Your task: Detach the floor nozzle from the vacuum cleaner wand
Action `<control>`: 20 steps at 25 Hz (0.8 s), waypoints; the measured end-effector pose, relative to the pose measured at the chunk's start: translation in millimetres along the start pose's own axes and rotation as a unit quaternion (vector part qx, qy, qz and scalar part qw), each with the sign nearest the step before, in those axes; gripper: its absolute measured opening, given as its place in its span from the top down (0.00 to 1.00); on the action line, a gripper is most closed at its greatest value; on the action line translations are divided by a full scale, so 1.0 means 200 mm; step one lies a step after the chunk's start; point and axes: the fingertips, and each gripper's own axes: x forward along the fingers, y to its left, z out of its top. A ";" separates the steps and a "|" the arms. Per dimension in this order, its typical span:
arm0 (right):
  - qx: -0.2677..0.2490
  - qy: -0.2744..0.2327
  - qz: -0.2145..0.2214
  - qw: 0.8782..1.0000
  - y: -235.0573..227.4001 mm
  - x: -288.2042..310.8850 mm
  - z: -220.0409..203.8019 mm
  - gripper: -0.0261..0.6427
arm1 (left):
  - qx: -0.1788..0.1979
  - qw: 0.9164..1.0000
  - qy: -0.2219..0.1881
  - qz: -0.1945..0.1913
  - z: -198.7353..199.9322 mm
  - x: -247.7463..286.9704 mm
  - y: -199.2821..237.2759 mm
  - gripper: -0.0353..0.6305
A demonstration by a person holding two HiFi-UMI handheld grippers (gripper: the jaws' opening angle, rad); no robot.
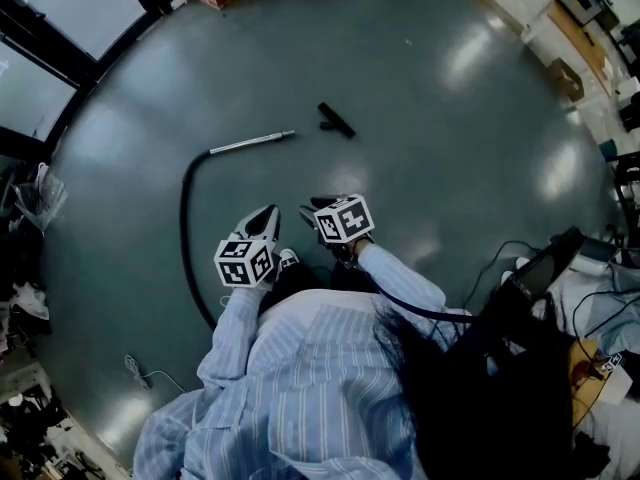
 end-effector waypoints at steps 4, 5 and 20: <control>-0.005 0.004 -0.003 1.000 0.03 0.03 0.00 0.75 | 0.002 1.000 0.004 -0.002 0.00 -0.02 0.03 0.93; -0.006 0.005 -0.005 1.000 0.02 0.02 0.00 0.75 | 0.002 1.000 0.004 -0.003 0.00 -0.02 0.02 0.93; -0.023 0.011 -0.014 1.000 0.04 0.07 0.03 0.75 | -0.004 1.000 -0.001 0.007 0.00 -0.07 0.14 0.93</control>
